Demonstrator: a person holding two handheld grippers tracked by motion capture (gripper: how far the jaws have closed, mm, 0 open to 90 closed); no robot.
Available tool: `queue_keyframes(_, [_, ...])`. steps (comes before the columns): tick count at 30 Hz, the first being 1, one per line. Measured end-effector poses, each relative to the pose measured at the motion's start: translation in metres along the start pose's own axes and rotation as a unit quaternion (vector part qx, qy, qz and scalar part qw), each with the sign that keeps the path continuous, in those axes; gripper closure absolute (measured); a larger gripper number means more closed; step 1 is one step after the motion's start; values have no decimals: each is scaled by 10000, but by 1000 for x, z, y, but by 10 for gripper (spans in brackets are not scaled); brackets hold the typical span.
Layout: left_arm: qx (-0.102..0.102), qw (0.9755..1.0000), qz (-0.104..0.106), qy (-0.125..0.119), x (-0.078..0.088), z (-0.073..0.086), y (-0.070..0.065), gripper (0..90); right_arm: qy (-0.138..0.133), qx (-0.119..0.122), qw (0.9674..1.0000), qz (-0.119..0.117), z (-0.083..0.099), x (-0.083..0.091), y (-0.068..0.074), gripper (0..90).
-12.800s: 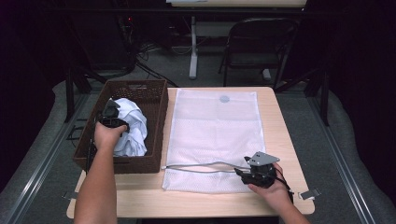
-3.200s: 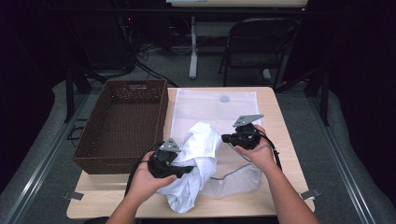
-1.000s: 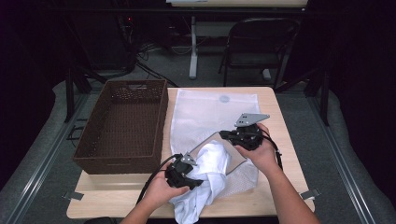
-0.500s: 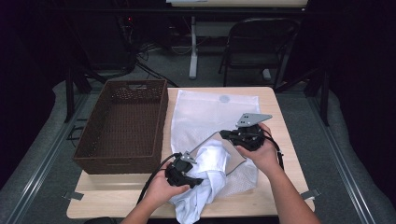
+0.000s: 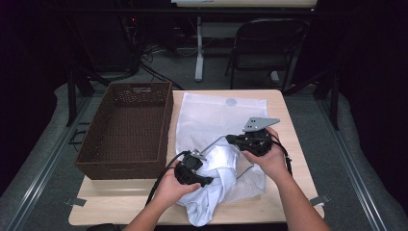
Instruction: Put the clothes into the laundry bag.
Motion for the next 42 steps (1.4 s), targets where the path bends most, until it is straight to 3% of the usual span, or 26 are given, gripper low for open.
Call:
queue_keyframes(11, [312,9995,39,-104,1,-15,4,581,-7,67,10000,-47,-1,-2,5,892])
queue_keyframes(27, [542,9984,-85,-148,-3,-34,14,580,-49,68,9999,-79,-2,0,6,893])
queue_keyframes(42, [932,9951,-78,-318,-8,-45,25,580,-20,103,9998,-194,-1,-3,9,892])
Point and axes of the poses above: each handheld gripper's, and its own axes: x roughly backward along the jaws, z roughly out of its underside, y roughly to its left, the point moved 4 cm from there along -x, roughly forward along the jaws, and after that the axes turned 11 degrees about y, right-handed, at the moved point
